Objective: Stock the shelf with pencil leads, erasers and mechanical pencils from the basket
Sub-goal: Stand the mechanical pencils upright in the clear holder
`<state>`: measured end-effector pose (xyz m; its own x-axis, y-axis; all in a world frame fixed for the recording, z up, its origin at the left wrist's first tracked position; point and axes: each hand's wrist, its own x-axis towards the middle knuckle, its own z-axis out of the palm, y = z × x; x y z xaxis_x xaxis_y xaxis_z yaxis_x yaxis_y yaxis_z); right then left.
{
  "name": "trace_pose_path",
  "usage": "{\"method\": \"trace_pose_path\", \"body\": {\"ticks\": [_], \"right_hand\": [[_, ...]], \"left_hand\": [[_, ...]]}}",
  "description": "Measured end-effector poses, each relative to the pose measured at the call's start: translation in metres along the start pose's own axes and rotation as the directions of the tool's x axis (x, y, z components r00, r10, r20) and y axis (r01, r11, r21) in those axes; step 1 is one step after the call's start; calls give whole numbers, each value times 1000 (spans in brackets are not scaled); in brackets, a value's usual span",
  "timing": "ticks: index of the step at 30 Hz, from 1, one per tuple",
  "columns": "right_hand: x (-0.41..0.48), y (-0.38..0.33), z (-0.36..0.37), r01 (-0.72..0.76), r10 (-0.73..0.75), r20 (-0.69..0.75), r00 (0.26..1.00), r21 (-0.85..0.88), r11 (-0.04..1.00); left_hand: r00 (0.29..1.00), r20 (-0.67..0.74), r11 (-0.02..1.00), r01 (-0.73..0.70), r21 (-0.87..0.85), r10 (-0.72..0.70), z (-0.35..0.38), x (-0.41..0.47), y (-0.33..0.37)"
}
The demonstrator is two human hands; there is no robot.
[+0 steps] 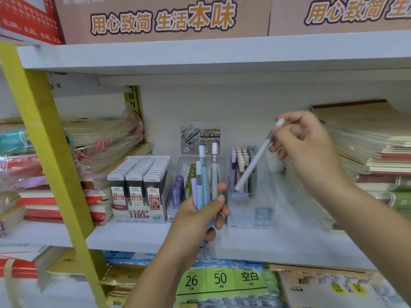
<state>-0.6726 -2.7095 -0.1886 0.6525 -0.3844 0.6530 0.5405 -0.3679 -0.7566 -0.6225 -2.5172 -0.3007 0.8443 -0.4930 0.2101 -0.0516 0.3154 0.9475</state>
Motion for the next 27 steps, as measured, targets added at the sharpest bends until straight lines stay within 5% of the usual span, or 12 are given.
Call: {"method": "trace_pose_path", "body": {"ticks": [8, 27], "right_hand": [[11, 24, -14, 211, -119, 216, 969, -478, 853], [5, 40, -2, 284, -79, 351, 933, -584, 761]], "left_hand": [[993, -113, 996, -38, 76, 46, 2, 8, -1], [996, -90, 993, 3, 119, 8, 4, 11, -4]]}}
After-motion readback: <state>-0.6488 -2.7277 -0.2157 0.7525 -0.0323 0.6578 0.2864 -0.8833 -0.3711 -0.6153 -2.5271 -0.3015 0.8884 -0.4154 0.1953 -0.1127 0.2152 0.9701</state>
